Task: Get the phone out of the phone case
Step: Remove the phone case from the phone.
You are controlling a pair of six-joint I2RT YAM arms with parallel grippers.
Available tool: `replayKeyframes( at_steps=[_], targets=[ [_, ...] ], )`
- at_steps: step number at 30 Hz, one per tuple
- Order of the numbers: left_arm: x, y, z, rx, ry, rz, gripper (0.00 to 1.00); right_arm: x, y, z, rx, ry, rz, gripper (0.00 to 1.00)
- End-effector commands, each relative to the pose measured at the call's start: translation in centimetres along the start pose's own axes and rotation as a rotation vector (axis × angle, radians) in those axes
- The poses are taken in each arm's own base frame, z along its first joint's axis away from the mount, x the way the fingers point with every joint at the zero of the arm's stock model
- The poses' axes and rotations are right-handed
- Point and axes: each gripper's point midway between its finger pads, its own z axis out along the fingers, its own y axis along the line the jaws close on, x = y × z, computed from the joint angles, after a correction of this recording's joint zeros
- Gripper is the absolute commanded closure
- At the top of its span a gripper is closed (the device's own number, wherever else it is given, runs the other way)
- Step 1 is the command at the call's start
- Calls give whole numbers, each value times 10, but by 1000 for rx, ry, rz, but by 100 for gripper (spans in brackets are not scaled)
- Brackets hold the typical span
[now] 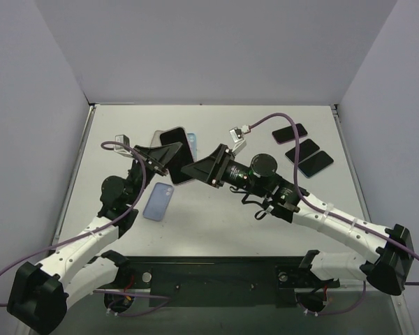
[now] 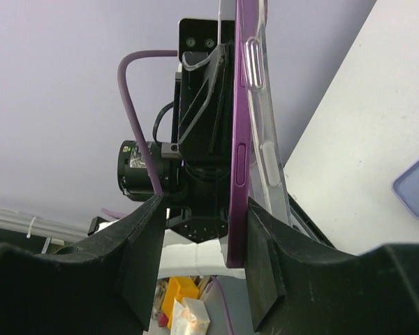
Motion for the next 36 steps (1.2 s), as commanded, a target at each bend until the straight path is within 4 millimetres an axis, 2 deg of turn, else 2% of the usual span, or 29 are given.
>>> replayKeyframes(
  at_steps=[1,2,3,4,6,7,8,9,10,12,14,15,16,17,18,19,21,24,25,26,29,33,36],
  targets=[
    [25,-70,-5,211,110,-12,100,-46,-3,16,20,-169,13,58],
    [28,-68,-5,200,124,-10,100,-49,-9,19,32,-171,27,58],
    [29,-66,-5,192,129,-9,100,-51,0,20,-3,-162,29,59],
    [33,-66,-5,186,153,-3,100,-56,1,24,-14,-160,39,61],
    [44,-64,-1,168,235,31,100,-54,5,27,-43,-98,17,64],
    [46,-60,1,160,271,70,100,-46,5,26,-52,-39,9,64],
    [56,-62,3,160,354,99,100,-48,1,26,-52,-19,4,70],
    [62,-62,3,165,396,145,100,-43,3,23,-73,23,12,72],
    [68,-60,3,154,450,157,100,-38,0,21,-86,61,18,78],
    [73,-56,1,155,483,198,100,-36,14,16,-169,72,18,91],
    [72,-53,-2,155,474,227,88,-37,20,11,-199,63,42,100],
    [71,-53,-3,165,468,255,74,-38,22,9,-200,58,53,100],
    [71,-54,-7,175,463,267,67,-39,20,7,-196,50,58,100],
    [71,-54,-10,185,461,286,55,-42,23,2,-200,41,66,100],
    [72,-57,-14,207,463,307,46,-45,18,1,-182,28,78,100],
    [72,-56,-17,215,465,332,40,-48,21,-4,-187,21,106,100],
    [71,-55,-24,231,467,367,36,-56,28,-13,-220,9,149,100],
    [70,-56,-38,285,459,401,35,-64,35,-25,-279,-7,196,100],
    [71,-51,-42,287,467,400,35,-67,36,-27,-282,-8,221,100],
    [72,-57,-44,324,465,413,35,-66,40,-29,-301,-2,222,100],
    [75,-52,-50,349,482,412,37,-67,46,-32,-336,4,266,100],
    [75,-43,-47,323,489,410,43,-66,55,-35,-371,19,274,100],
    [73,-40,-43,303,480,423,48,-65,55,-35,-373,23,287,100]
  ],
)
